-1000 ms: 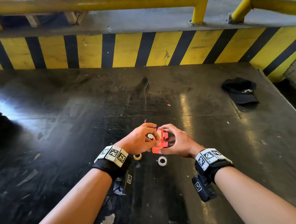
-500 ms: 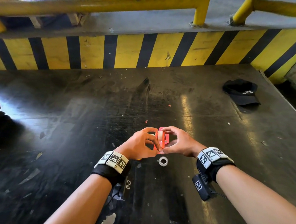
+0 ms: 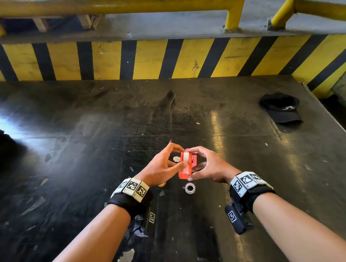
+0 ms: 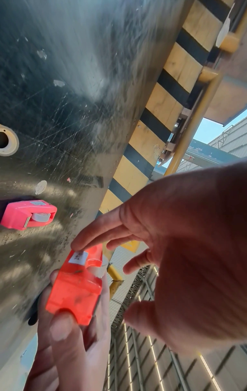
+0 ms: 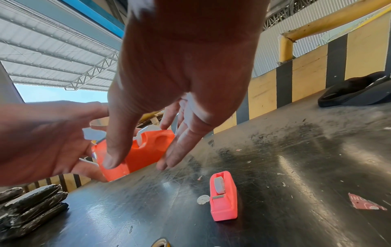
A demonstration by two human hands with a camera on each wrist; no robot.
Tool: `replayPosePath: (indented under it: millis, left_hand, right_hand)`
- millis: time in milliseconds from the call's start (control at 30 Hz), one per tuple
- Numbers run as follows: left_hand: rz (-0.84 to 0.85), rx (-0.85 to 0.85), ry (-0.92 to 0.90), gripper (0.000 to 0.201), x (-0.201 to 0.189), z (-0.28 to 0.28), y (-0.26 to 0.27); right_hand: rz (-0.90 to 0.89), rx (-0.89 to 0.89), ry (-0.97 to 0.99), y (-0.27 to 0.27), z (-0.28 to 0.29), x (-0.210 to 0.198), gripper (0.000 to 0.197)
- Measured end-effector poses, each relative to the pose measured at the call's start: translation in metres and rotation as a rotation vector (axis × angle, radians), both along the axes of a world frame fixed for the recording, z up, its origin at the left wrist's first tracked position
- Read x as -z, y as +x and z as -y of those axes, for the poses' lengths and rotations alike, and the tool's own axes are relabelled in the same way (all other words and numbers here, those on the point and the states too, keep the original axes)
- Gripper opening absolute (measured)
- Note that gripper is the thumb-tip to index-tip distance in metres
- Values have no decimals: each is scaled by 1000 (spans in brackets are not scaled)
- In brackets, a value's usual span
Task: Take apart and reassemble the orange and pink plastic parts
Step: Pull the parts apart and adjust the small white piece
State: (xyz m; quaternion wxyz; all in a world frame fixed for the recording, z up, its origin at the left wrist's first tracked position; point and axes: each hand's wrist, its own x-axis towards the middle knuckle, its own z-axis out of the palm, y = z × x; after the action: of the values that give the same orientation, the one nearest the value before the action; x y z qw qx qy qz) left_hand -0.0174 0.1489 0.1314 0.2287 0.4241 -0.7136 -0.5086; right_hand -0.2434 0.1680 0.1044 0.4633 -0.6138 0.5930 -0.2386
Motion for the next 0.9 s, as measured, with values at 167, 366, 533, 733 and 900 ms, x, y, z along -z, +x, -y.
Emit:
replayPosePath:
  millis: [167,366,533,733,900]
  left_hand:
    - [120,66,-57,73,4,5,3]
    - [177,117,-37,92,6,9,7]
    - [241,127,6,108,14,15,7]
    - [311,104,14,110,29,28,2]
    - [320,64,9,112,47,51,2]
  right_hand:
    - [-5,-5,-22,1,1,-2,94]
    - [-17,-36,-18,2,0,-4,95]
    - [-12,-53,22,5,2,0,101]
    - [-23,-65,54,7,12,12,110]
    - [-127,-149,104,5,33,23,125]
